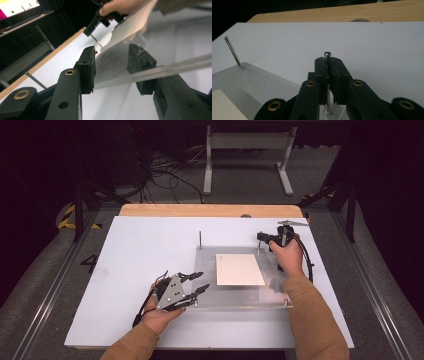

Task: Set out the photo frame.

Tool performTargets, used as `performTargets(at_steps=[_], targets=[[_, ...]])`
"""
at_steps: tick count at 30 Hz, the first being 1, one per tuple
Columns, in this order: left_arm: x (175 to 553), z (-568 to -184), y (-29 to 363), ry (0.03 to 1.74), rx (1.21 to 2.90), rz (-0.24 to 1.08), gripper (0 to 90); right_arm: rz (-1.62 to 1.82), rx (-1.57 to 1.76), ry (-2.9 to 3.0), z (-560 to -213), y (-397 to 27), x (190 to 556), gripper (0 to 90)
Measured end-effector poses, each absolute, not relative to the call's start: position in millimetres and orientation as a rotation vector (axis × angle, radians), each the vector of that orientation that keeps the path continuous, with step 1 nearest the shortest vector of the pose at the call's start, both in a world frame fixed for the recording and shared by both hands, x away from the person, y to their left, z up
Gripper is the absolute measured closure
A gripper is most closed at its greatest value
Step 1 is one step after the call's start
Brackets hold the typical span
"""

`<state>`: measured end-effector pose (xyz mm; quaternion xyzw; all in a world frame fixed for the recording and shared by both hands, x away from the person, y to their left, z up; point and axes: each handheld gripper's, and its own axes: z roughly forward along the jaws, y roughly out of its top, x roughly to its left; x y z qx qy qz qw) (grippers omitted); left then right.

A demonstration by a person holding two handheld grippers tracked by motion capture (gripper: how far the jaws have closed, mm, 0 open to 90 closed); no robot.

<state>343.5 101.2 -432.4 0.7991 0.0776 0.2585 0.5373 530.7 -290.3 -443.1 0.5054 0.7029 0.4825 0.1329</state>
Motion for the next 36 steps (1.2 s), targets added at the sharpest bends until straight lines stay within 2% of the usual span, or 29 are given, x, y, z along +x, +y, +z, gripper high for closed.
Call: performTargets(at_steps=[3,8,13,16,20,24,26,31,34,36], targets=[[343.4,-435.9,98.3,0.160,1.940,0.621,58.4,1.335,1.384,2.065,-434.8,-294.7,525.7,68.0],[345.4,-433.0,98.8,0.173,1.922,0.605,59.1,1.326,1.272,2.076,-415.2,-310.6,505.5,55.3],[346.3,-431.3,98.6,0.183,1.919,0.596,59.1,1.316,1.017,2.134,-399.3,-325.4,458.5,44.0],[347.0,-428.8,98.6,0.197,1.923,0.587,59.1,1.343,0.893,2.134,-394.1,-331.4,417.0,37.8],[348.9,-425.2,98.3,0.206,1.924,0.572,59.0,1.335,0.771,2.152,-394.1,-335.6,377.6,37.9],[350.1,-422.7,98.3,0.212,1.923,0.562,59.0,1.301,0.740,2.165,-395.6,-334.7,356.8,37.8],[350.4,-421.9,98.3,0.211,1.931,0.561,59.0,1.229,0.678,2.175,-396.8,-329.9,346.1,42.0],[352.0,-418.8,98.7,0.211,1.912,0.536,59.0,1.186,0.624,2.196,-399.5,-330.2,342.5,38.6],[352.1,-418.0,97.8,0.208,1.905,0.527,59.2,1.279,0.552,2.163,-401.3,-323.2,338.0,35.0],[352.6,-416.9,97.7,0.210,1.902,0.528,59.1,1.330,0.476,2.131,-400.6,-315.8,337.7,35.9]])
